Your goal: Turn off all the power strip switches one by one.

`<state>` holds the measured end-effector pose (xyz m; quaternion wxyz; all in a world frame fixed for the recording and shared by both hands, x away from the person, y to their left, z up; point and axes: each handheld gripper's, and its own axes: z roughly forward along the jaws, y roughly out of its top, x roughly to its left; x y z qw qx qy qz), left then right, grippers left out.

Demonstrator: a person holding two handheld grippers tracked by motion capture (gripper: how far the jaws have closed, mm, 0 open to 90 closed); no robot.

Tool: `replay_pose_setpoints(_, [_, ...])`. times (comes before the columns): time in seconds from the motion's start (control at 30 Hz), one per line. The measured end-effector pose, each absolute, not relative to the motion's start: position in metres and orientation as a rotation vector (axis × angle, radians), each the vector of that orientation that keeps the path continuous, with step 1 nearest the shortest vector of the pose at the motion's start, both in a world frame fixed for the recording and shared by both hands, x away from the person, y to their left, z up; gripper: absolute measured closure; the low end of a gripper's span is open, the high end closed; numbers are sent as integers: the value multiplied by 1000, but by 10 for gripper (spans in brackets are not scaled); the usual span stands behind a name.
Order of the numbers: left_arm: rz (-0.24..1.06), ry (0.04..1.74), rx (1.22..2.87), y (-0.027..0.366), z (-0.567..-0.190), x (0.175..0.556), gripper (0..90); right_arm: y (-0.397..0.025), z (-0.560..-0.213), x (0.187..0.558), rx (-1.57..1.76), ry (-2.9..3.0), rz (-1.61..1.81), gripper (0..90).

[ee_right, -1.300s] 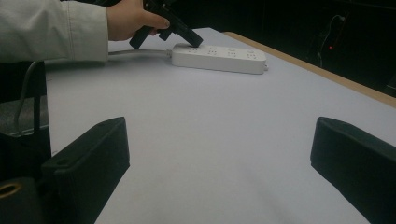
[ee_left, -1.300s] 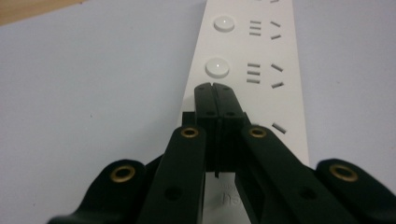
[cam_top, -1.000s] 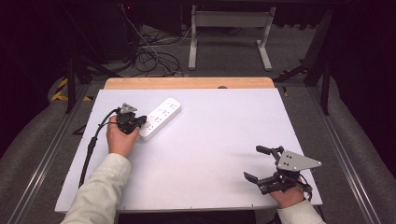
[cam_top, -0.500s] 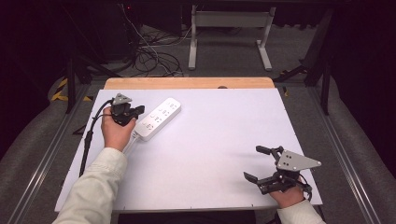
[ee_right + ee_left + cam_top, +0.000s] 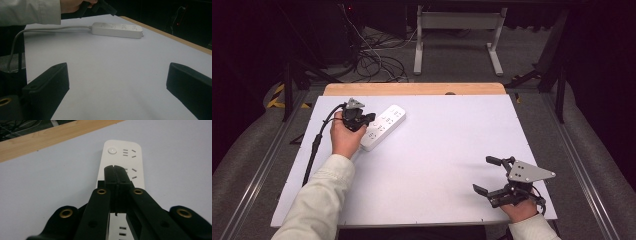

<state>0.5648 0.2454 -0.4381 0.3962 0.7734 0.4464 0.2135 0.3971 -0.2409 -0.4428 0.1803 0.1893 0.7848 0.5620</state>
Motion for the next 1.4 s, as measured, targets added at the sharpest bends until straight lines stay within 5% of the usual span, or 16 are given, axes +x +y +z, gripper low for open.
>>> replay_pose_setpoints(1.4, [514, 1182, 2027, 241, -464, 578, 900, -241, -443, 397, 529, 2224, 1581, 50])
